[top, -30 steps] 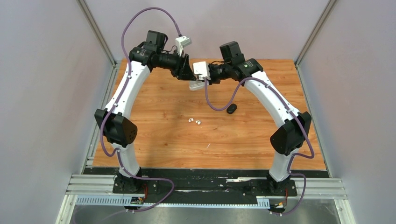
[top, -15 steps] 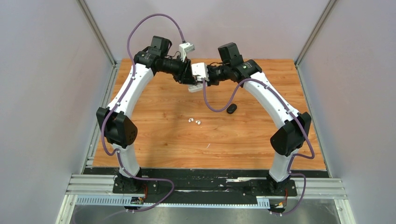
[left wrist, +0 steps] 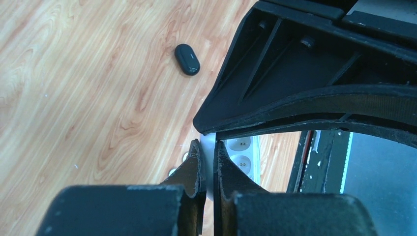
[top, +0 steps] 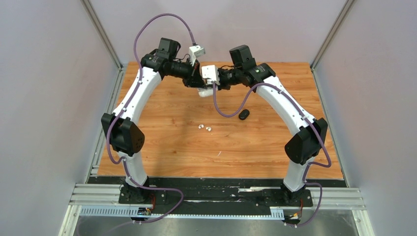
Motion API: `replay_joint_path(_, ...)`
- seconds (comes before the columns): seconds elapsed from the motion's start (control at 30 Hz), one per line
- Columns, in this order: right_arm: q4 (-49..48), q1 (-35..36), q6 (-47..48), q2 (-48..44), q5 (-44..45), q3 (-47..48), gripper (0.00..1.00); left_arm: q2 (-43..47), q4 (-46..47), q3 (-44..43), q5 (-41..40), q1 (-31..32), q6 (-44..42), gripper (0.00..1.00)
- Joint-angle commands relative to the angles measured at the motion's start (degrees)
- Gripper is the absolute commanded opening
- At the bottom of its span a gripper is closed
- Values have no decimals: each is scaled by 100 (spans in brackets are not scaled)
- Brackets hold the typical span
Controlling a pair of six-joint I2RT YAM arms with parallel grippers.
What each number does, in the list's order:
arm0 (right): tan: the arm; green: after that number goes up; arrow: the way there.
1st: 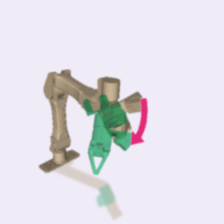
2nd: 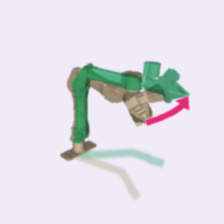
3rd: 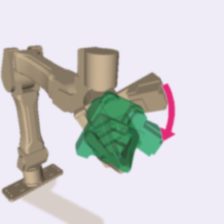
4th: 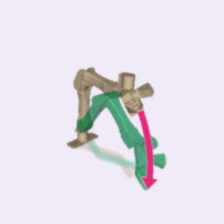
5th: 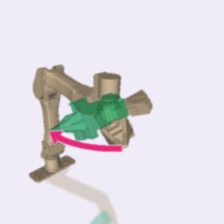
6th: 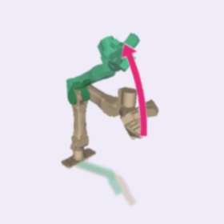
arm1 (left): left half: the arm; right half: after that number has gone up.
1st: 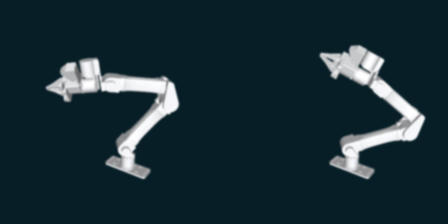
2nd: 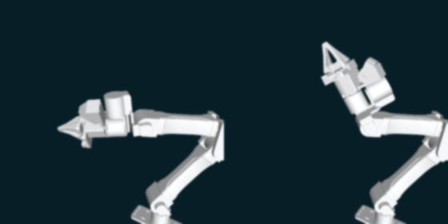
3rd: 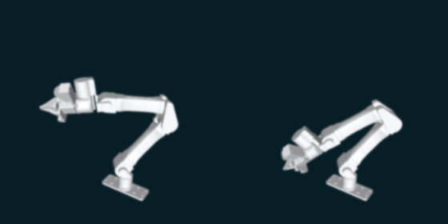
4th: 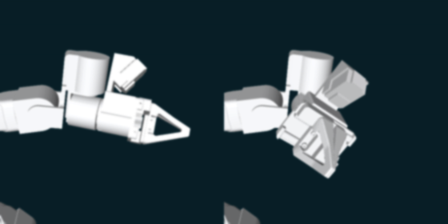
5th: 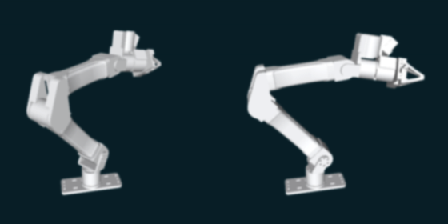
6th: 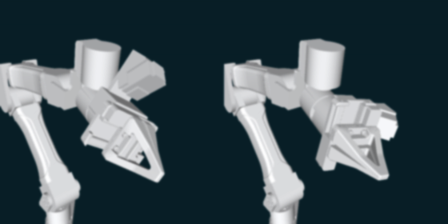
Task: Insert the wireless bluetooth earbuds into the charging case
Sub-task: Pass from the right arm to the left
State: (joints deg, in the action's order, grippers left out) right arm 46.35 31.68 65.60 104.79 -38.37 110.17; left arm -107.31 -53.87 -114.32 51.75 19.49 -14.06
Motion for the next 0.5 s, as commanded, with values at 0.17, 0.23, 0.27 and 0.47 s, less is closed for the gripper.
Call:
replay_joint_path(0.17, -626, 36, -294, -424, 207, -84, 28, 511, 541, 20, -251, 11, -336, 0)
replay_joint_path(0.23, -806, 25, -479, -484, 322, -115, 32, 574, 602, 43, -317, 11, -436, 0)
replay_joint_path(0.27, -884, 18, -612, -505, 376, -118, 34, 620, 644, 56, -361, 11, -509, 0)
replay_joint_path(0.47, -1683, -295, -1960, -838, 631, -307, 50, 900, 825, 367, -641, 11, -929, 0)
